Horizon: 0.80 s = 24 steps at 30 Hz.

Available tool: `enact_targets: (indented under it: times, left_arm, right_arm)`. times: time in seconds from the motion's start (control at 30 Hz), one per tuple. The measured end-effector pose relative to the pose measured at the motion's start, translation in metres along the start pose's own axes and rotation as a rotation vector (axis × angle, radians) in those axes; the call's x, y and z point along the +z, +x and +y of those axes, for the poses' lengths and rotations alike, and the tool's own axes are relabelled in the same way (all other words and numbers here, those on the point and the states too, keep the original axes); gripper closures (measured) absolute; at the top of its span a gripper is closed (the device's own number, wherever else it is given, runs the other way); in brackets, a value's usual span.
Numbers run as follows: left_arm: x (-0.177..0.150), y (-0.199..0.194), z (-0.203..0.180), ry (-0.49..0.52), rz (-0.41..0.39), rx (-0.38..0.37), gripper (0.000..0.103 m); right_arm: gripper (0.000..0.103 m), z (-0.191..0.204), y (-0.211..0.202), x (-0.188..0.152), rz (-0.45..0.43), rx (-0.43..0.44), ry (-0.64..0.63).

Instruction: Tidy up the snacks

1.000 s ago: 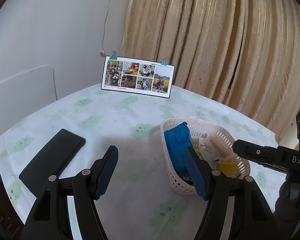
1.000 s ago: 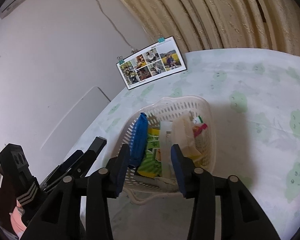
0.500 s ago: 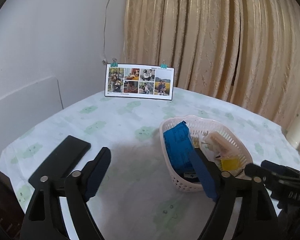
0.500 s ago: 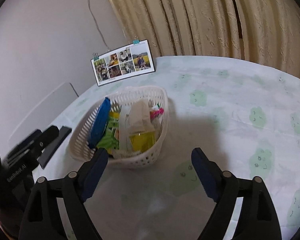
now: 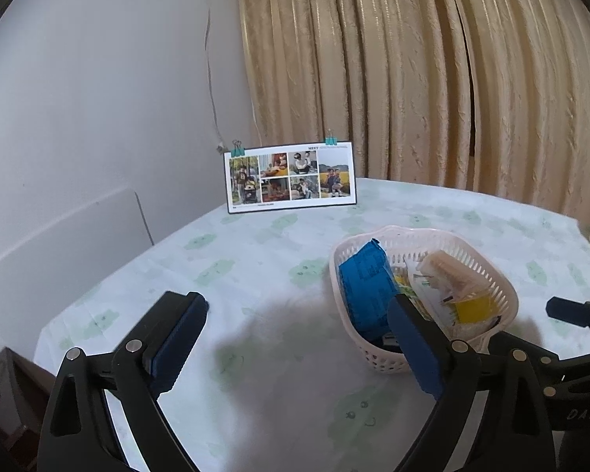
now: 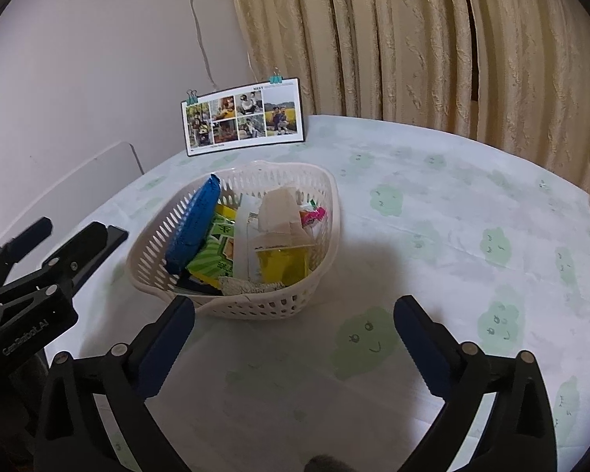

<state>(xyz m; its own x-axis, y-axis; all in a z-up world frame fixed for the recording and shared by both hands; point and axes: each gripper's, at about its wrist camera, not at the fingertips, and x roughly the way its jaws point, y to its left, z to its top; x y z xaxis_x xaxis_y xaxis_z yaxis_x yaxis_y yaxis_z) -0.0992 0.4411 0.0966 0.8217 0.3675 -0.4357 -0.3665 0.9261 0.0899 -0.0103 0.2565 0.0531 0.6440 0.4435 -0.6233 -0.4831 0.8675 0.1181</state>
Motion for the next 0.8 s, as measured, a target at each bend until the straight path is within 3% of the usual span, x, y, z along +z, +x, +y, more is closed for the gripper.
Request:
enact_targets:
  times: [0.8]
  left_arm:
    - [-0.0048,0.0061,-0.0062,0.063,-0.002,0.124,0.0]
  right_arm:
    - [0.0,0.0014,-0.0041,0.0007,-0.043,-0.027,-0.003]
